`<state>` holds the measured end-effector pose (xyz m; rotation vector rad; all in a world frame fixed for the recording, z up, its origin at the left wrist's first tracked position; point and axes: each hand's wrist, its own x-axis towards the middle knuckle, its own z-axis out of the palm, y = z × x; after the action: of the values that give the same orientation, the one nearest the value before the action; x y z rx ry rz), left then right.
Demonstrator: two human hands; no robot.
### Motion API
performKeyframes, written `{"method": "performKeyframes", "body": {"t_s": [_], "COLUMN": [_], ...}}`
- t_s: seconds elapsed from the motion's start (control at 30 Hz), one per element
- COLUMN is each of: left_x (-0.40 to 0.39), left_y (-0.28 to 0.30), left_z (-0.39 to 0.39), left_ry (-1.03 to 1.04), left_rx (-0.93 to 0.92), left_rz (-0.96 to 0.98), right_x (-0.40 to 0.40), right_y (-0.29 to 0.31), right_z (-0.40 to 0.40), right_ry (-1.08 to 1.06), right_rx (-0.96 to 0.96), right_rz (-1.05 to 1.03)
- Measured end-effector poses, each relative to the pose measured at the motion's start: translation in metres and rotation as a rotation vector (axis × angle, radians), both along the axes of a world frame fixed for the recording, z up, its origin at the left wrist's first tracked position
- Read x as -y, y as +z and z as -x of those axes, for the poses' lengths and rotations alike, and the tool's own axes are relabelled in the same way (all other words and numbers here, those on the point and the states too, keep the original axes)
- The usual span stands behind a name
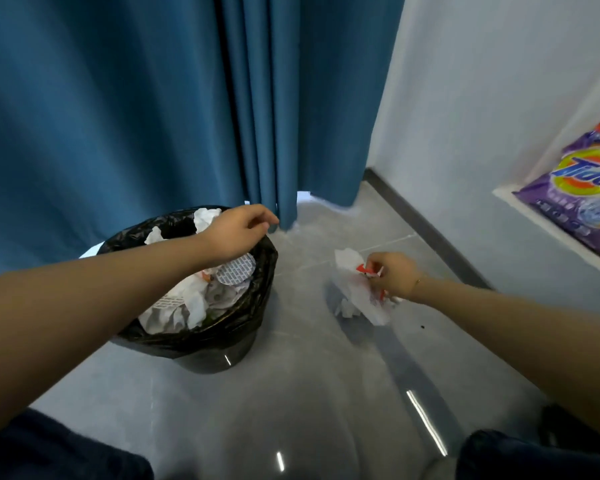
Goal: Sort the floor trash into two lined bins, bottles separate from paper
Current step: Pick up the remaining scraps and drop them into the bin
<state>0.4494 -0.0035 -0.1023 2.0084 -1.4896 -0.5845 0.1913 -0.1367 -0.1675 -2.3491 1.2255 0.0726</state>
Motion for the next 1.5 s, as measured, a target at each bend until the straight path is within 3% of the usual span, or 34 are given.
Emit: {"method": "performKeyframes", "body": {"t_s": [0.1, 0.23, 0.4, 0.47, 0.57, 0.8, 1.0, 1.07, 1.17, 1.3, 1.4, 1.5], "left_x": [-0.006, -0.020, -0.026, -0.025, -0.025, -0.028, -0.029, -0.030, -0.032, -0.033, -0.034, -0.032], "left_y": [0.009, 0.029, 0.029, 0.027, 0.038, 0.055, 0.046, 0.047, 0.049, 0.047, 0.045, 0.044], "left_z": [0.012, 0.034, 0.046, 0.057, 0.078, 0.096, 0.080, 0.074, 0.069, 0.068, 0.068, 0.069], "left_ry": [0.085, 0.157, 0.080, 0.058, 0.012, -0.013, 0.165, 0.144, 0.057, -0.062, -0.122, -0.109], "left_rx": [-0.355, -0.910, -1.278, -1.450, -1.590, -1.437, -1.221, -1.112, -1.025, -0.968, -0.994, -1.106], "left_rz": [-0.080, -0.354, -0.704, -0.717, -0.579, -0.196, 0.077, 0.117, 0.080, -0.008, -0.056, -0.109], "right_x": [-0.003, -0.018, -0.056, -0.069, -0.080, -0.089, -0.083, -0.080, -0.077, -0.080, -0.086, -0.089], "right_y": [0.060, 0.131, 0.180, 0.181, 0.176, 0.159, 0.155, 0.155, 0.153, 0.149, 0.148, 0.144], "right_z": [0.007, 0.006, 0.006, 0.002, -0.005, -0.009, -0.002, -0.003, 0.000, 0.001, -0.006, -0.011], "right_ry": [0.160, 0.315, 0.249, 0.206, 0.227, 0.139, -0.066, -0.247, -0.457, -0.444, -0.351, -0.290], "right_rx": [-0.085, -0.065, 0.337, 0.504, 0.566, 0.567, 0.607, 0.666, 0.764, 0.851, 0.829, 0.837], "right_rz": [0.118, 0.245, 0.254, 0.212, 0.108, -0.186, -0.306, -0.324, -0.565, -0.892, -0.828, -0.501]}}
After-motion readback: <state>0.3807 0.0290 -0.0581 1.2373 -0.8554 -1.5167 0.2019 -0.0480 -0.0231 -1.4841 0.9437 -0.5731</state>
